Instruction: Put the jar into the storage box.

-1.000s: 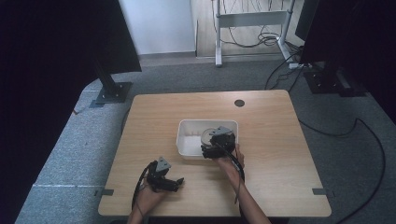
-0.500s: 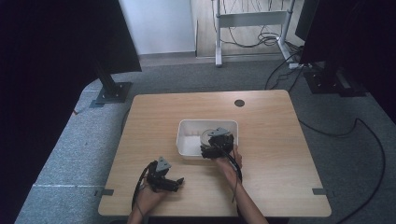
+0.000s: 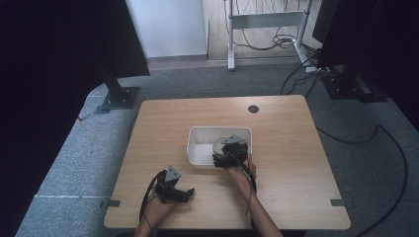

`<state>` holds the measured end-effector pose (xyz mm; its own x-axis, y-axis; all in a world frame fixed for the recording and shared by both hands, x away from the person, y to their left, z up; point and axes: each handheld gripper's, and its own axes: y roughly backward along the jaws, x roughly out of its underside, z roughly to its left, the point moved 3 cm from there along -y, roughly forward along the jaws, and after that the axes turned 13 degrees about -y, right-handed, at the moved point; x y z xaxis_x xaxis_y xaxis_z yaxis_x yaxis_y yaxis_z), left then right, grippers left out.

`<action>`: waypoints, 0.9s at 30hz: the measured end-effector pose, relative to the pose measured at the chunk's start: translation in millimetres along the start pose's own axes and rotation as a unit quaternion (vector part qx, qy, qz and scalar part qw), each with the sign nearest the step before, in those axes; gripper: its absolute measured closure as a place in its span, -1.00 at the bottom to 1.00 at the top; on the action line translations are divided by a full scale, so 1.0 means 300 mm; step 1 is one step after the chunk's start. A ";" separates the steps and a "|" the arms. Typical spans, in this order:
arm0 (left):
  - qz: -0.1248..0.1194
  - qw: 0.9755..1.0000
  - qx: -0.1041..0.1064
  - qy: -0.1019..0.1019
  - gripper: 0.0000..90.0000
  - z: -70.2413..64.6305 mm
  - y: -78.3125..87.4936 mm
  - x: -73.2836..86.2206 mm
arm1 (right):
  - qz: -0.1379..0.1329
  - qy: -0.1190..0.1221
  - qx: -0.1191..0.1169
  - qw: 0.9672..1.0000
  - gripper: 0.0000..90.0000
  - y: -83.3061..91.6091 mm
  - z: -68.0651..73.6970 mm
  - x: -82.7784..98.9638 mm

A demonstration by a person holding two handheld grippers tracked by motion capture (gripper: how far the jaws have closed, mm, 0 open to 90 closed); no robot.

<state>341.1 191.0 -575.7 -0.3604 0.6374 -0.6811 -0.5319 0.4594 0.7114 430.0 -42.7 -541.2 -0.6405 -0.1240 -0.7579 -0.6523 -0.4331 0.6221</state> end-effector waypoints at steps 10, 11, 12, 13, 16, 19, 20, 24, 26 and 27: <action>0.000 1.000 0.000 0.000 -0.99 0.000 0.000 0.000 | -0.002 0.005 0.005 1.000 -0.96 0.008 -0.009 -0.001; 0.000 1.000 0.000 0.000 -0.99 0.000 0.000 0.000 | -0.002 0.006 0.004 1.000 -0.96 0.010 -0.009 -0.002; 0.000 1.000 0.000 0.000 -0.98 0.000 0.000 0.000 | -0.003 0.007 0.002 1.000 -0.96 0.014 -0.009 -0.003; 0.000 1.000 0.000 0.000 -0.99 0.000 0.000 0.000 | -0.004 0.007 0.000 1.000 -0.96 0.018 -0.008 -0.005; 0.000 1.000 0.000 0.000 -0.99 0.000 0.000 0.000 | -0.007 0.011 0.001 1.000 -0.96 0.030 -0.005 -0.011; 0.000 1.000 0.000 0.000 -0.99 0.000 0.000 0.000 | -0.009 0.012 0.002 1.000 -0.96 0.040 -0.005 -0.015; 0.000 1.000 0.000 0.000 -0.99 0.000 0.000 0.000 | -0.010 0.012 0.002 1.000 -0.96 0.043 -0.005 -0.016; 0.000 1.000 0.000 0.000 -0.98 0.000 0.000 0.000 | -0.013 0.010 0.003 1.000 -0.96 0.058 -0.009 -0.016; 0.000 1.000 0.000 0.000 -0.99 0.000 0.000 0.000 | -0.013 0.011 0.002 1.000 -0.96 0.066 -0.011 -0.015; 0.000 1.000 0.000 0.000 -0.98 0.000 0.000 0.000 | -0.013 0.010 0.002 1.000 -0.96 0.071 -0.012 -0.015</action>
<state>341.1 190.9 -575.7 -0.3605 0.6371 -0.6813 -0.5320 0.4595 0.7112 420.4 -54.6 -525.3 -0.6144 -0.1312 -0.7780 -0.6701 -0.4337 0.6024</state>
